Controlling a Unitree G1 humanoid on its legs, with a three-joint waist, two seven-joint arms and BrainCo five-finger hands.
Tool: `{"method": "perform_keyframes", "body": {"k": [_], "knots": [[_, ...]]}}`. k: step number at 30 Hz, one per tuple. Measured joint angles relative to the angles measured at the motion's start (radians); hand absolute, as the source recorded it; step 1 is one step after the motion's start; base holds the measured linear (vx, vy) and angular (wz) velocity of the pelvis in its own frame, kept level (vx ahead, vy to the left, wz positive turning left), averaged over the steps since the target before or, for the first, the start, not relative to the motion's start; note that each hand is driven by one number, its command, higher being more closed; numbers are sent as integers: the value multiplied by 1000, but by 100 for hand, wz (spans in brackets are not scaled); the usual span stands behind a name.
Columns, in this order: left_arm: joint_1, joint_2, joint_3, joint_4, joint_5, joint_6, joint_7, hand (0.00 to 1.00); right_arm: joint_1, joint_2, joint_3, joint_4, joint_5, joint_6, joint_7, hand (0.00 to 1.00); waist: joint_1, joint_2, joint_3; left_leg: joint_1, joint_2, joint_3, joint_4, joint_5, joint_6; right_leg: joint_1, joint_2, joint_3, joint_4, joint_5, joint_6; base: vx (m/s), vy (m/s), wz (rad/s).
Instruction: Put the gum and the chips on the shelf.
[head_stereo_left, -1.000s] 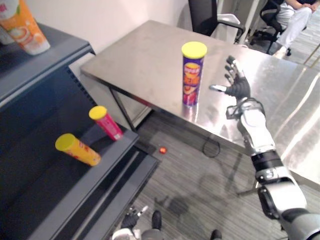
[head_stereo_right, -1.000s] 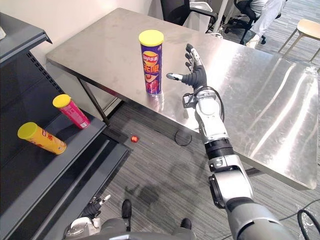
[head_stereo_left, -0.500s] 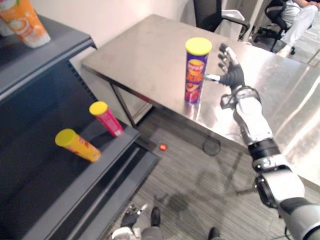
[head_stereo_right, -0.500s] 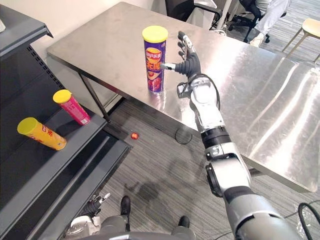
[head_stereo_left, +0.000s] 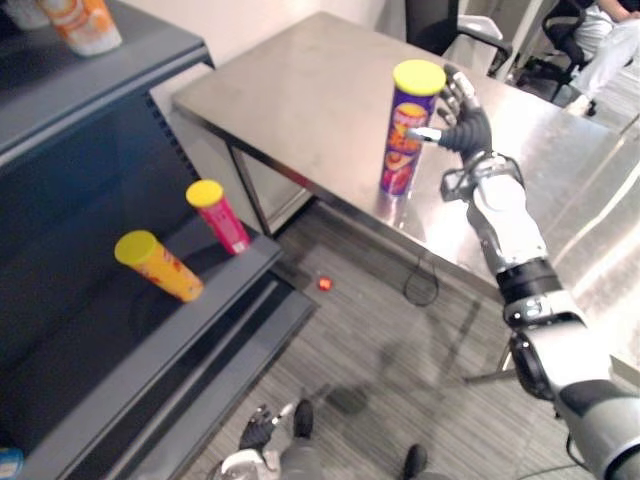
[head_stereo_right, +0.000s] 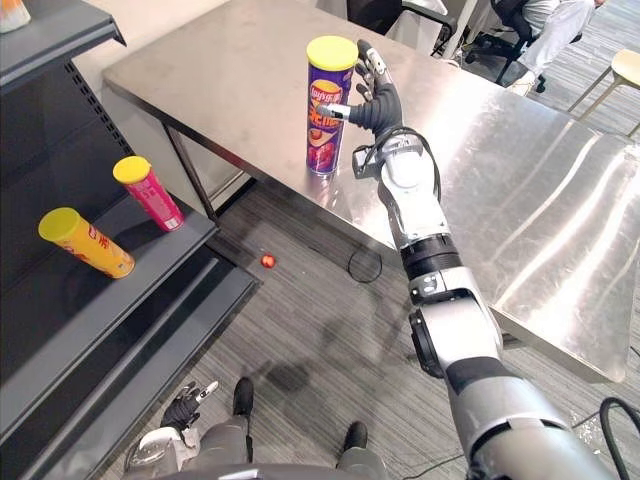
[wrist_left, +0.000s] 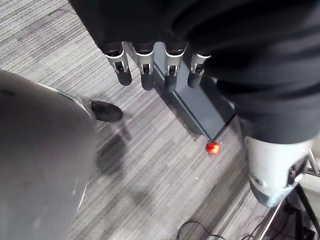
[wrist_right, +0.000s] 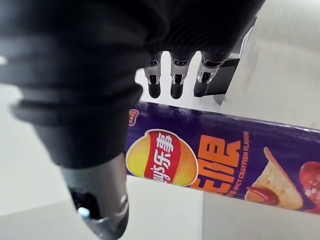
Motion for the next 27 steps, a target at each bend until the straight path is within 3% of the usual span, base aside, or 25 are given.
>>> {"method": "perform_keyframes", "body": {"k": [9, 10, 27], "knots": [[-9, -1, -7, 0, -30, 0, 6, 0, -29, 1, -8, 63, 0, 4, -6, 0, 24, -5, 0, -25, -6, -28, 6, 6, 0, 2, -1, -32, -13, 0, 0, 22, -3, 11], [-9, -1, -9, -1, -35, 0, 7, 0, -34, 1, -10, 79, 0, 5, -8, 100, 28, -5, 0, -27, -6, -29, 6, 7, 0, 2, -1, -33, -13, 0, 0, -4, 0, 4], [-19, 8, -35, -1, -39, -4, 28, 0, -53, 5, -50, 119, 1, 7, -23, 100, 41, -9, 0, -51, 4, -48, 6, 19, -3, -12, 8, -47, -11, 0, 0, -12, 0, 4]]}}
